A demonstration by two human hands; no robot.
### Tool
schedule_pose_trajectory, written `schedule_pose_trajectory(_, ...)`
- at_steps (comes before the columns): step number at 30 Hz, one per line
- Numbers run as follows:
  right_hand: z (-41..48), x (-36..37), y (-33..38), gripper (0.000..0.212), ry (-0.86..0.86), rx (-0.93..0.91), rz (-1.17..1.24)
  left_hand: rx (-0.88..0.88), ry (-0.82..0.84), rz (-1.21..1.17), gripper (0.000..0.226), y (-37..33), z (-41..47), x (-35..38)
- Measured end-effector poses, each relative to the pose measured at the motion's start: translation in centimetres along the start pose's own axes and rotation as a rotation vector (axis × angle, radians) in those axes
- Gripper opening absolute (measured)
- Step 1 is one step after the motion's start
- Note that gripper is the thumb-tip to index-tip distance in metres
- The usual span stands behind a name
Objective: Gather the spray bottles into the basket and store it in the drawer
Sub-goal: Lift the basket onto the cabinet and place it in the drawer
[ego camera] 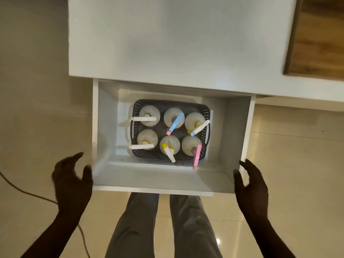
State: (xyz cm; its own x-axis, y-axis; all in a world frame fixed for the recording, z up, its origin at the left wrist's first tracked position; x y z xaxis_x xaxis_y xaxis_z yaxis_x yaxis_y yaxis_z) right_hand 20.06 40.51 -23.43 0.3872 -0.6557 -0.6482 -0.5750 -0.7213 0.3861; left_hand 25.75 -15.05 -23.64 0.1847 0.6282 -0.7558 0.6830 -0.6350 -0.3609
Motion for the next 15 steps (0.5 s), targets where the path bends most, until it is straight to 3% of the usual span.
schedule_pose_trajectory(2,-1.3,-0.5,-2.9,0.049,-0.025,0.15,-0.012,-0.233,0.042,-0.083,0.055,4.4,-1.8,0.1)
schedule_pose_trajectory(5,-2.4,0.9,-7.1,0.062,0.037,0.433,0.116,-0.566,0.126,-0.478,0.049,9.4,-4.0,2.2)
schedule_pose_trajectory(8,-2.7,2.5,-8.4,0.059,0.058,0.575,0.234,-0.603,0.111,-0.729,0.043,9.8,-4.5,3.5)
schedule_pose_trajectory(15,-1.9,2.3,-9.4,0.037,-0.058,0.662,0.439,-0.625,-0.008,-0.896,0.045,9.6,-4.1,3.7)
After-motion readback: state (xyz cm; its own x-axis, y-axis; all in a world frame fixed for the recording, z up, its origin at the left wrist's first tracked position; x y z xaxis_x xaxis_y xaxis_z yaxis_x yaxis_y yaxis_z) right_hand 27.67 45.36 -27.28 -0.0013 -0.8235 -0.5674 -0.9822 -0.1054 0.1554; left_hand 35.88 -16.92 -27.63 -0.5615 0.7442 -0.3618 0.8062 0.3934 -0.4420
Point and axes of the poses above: each hand's wrist, its own z-axis towards the middle knuckle, its own x-axis out of the palm, y = z × x, the point moved 9 cm from there along z, towards the middle knuckle, and after that the axes turned 14 degrees about y, right-handed, at the moved point
